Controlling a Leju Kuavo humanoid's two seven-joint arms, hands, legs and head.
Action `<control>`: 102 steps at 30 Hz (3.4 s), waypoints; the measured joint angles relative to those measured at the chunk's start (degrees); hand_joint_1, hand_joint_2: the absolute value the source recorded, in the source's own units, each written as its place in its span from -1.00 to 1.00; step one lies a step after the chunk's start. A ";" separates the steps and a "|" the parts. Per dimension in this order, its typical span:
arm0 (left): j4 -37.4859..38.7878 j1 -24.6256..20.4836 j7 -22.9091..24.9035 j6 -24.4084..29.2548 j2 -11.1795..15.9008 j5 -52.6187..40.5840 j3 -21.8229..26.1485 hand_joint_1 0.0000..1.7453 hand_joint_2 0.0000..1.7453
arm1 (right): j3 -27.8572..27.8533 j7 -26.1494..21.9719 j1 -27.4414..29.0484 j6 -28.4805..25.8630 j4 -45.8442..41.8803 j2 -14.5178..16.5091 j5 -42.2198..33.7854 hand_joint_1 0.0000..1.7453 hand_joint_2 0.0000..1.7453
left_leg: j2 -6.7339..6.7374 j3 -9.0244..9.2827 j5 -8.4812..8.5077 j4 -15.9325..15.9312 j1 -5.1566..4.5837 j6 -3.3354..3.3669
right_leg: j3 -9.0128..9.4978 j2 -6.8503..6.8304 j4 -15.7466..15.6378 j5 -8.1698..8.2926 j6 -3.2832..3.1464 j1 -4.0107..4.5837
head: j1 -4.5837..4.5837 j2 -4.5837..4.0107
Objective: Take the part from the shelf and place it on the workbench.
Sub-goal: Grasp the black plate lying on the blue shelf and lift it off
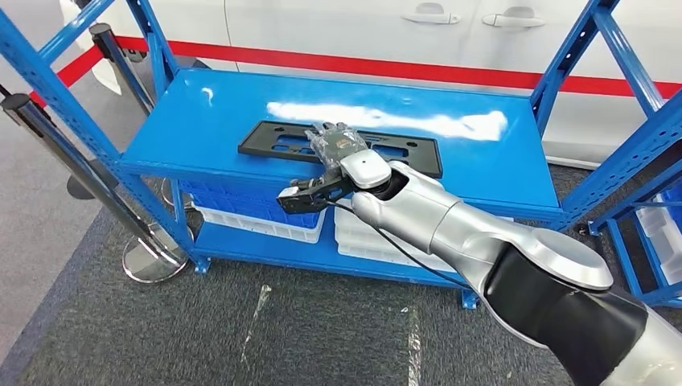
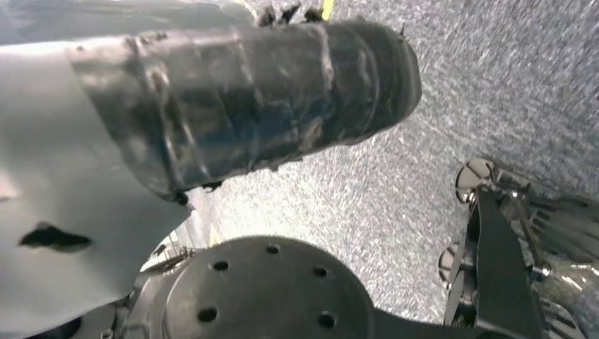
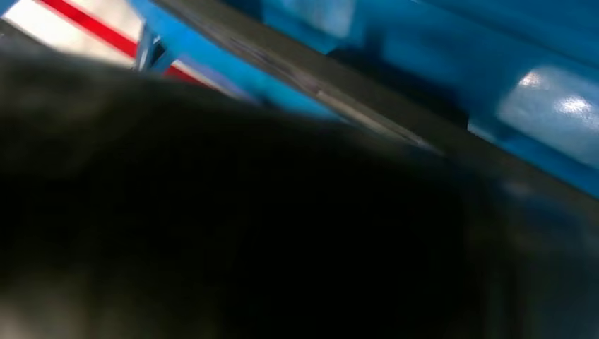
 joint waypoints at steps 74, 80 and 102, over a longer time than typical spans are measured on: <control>0.21 0.04 1.08 -0.16 0.08 1.66 0.00 -1.00 -1.00 | 1.82 -1.69 3.54 4.84 4.27 0.26 3.61 -1.00 1.00 | 0.31 -5.97 0.06 8.16 0.40 -1.45 | 2.04 0.16 -0.31 -1.41 -1.47 -0.72 | -0.44 0.01; 0.24 -0.20 1.13 -0.25 0.15 2.17 0.02 -1.00 -1.00 | 1.89 -1.79 3.61 5.20 4.91 0.25 4.23 -1.00 1.00 | 0.31 -1.59 2.49 -0.87 -0.19 -0.02 | 2.31 0.19 -0.66 -1.83 0.07 -0.45 | -0.32 0.01; 0.26 0.05 0.88 -0.82 0.30 3.09 0.11 -1.00 -1.00 | 1.93 -0.36 3.91 6.97 6.87 -0.10 4.41 -1.00 1.00 | 0.33 -8.27 -5.34 15.42 0.53 -2.07 | 1.02 0.04 -0.12 -0.72 -1.42 -0.75 | -0.46 0.00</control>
